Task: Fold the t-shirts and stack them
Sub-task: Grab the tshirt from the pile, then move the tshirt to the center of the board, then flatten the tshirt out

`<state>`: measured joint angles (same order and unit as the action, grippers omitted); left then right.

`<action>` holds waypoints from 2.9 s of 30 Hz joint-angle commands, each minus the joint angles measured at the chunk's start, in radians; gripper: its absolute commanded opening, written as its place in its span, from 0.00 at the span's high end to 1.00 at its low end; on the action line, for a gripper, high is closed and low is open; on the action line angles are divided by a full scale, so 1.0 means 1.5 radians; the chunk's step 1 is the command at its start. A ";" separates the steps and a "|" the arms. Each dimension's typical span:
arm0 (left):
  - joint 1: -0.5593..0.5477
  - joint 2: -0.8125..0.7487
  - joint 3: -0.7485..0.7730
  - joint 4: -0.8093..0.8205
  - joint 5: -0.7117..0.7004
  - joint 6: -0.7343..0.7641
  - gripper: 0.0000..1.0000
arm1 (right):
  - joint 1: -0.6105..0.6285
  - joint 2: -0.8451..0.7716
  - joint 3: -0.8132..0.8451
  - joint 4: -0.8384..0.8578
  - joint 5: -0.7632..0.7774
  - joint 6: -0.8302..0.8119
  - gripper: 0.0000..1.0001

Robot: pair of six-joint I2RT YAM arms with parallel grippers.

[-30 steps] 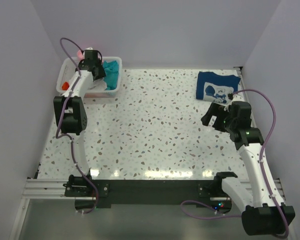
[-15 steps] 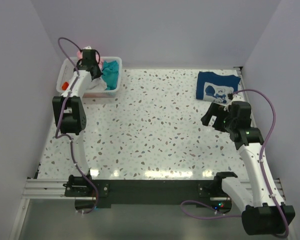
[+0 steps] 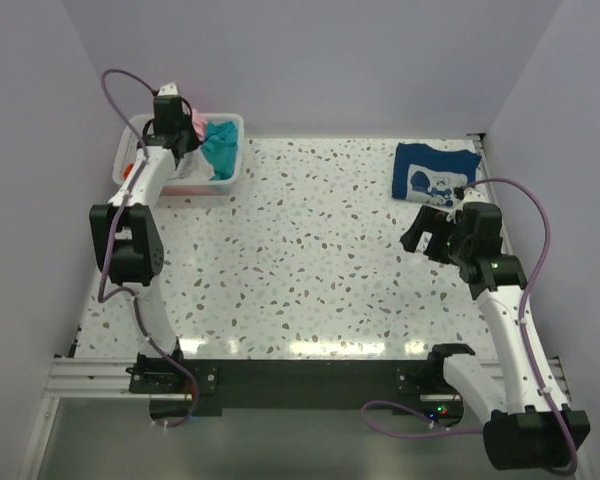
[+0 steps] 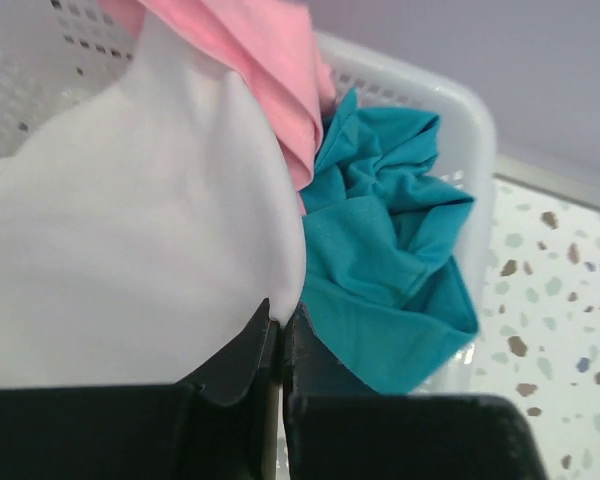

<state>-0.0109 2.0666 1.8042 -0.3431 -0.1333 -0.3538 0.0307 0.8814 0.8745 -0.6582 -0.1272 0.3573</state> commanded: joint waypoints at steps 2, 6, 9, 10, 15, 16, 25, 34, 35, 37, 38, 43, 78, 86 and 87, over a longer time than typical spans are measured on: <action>0.006 -0.190 -0.044 0.140 0.037 0.009 1.00 | -0.001 -0.012 -0.001 0.013 -0.028 -0.014 0.01; 0.006 -0.285 -0.099 0.210 0.062 0.011 1.00 | -0.001 -0.018 -0.004 0.016 -0.030 -0.014 0.01; 0.007 -0.348 -0.114 0.244 0.086 0.007 1.00 | -0.002 -0.018 -0.006 0.018 -0.035 -0.012 0.01; 0.007 -0.361 -0.117 0.250 0.107 0.006 1.00 | -0.001 -0.020 -0.005 0.016 -0.036 -0.011 0.01; 0.001 -0.449 -0.121 0.279 0.179 -0.013 1.00 | -0.001 -0.021 -0.011 0.022 -0.042 -0.010 0.01; 0.000 -0.469 -0.122 0.284 0.192 -0.016 1.00 | -0.002 -0.021 -0.010 0.023 -0.042 -0.009 0.01; -0.079 -0.504 -0.092 0.320 0.398 -0.078 1.00 | -0.001 -0.034 -0.013 0.029 -0.044 -0.007 0.01; -0.199 -0.536 -0.199 0.456 0.447 -0.174 1.00 | -0.001 -0.039 -0.015 0.028 -0.039 -0.008 0.01; -0.216 -0.539 -0.213 0.465 0.442 -0.182 1.00 | -0.002 -0.038 -0.015 0.028 -0.037 -0.008 0.01; -0.233 -0.547 -0.237 0.485 0.437 -0.195 1.00 | -0.002 -0.039 -0.016 0.026 -0.028 -0.008 0.01; -0.242 -0.550 -0.265 0.516 0.435 -0.211 1.00 | -0.001 -0.039 -0.016 0.026 -0.024 -0.007 0.01; -0.291 -0.571 -0.354 0.587 0.441 -0.246 1.00 | -0.002 -0.031 -0.017 0.025 -0.008 -0.006 0.01; -0.164 -0.704 -0.894 0.013 -0.037 -0.339 0.00 | 0.144 0.123 -0.019 0.064 -0.010 -0.013 0.01; -0.164 -0.598 -0.896 0.122 -0.002 -0.312 0.07 | 0.255 0.219 -0.009 0.131 0.007 0.027 0.01; -0.163 -0.588 -0.888 0.131 -0.012 -0.311 0.09 | 0.266 0.225 -0.006 0.133 0.012 0.033 0.01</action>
<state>-0.2562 1.1294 0.4477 -0.2398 -0.1749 -0.8371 0.3927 1.1995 0.8486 -0.5316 -0.1421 0.3672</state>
